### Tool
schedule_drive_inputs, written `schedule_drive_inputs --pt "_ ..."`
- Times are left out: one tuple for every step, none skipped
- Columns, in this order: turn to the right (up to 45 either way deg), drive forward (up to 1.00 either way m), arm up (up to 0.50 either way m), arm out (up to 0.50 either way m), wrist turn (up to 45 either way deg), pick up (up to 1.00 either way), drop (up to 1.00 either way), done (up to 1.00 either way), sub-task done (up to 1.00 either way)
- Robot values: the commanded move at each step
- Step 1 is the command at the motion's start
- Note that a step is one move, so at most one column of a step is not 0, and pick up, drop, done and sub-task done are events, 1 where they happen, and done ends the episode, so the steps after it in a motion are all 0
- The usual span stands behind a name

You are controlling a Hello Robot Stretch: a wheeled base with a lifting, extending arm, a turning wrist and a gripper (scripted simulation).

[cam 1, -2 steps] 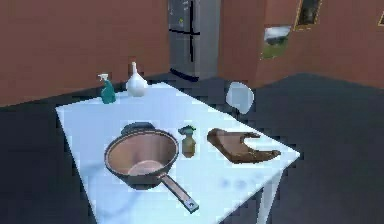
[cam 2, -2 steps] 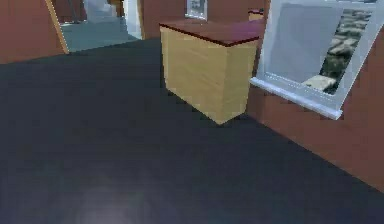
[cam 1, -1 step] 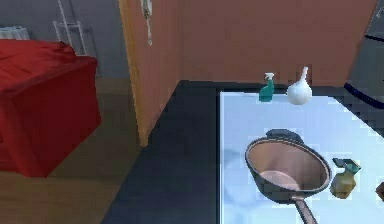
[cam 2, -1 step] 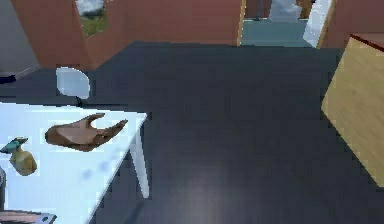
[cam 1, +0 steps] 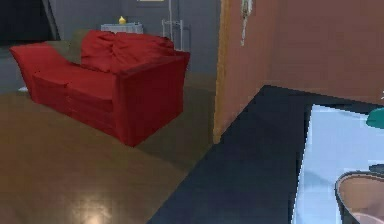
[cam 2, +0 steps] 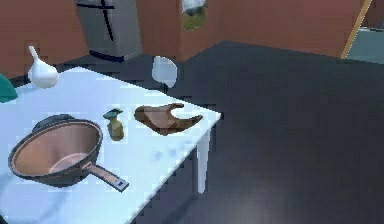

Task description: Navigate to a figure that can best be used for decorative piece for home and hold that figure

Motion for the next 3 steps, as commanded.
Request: schedule_drive_inputs --pt "0.0 0.00 0.50 0.00 0.0 0.00 0.00 0.00 0.00" --pt "0.0 0.00 0.38 0.00 0.0 0.00 0.00 0.00 0.00" --pt "0.0 0.00 0.00 0.44 0.0 0.00 0.00 0.00 0.00"
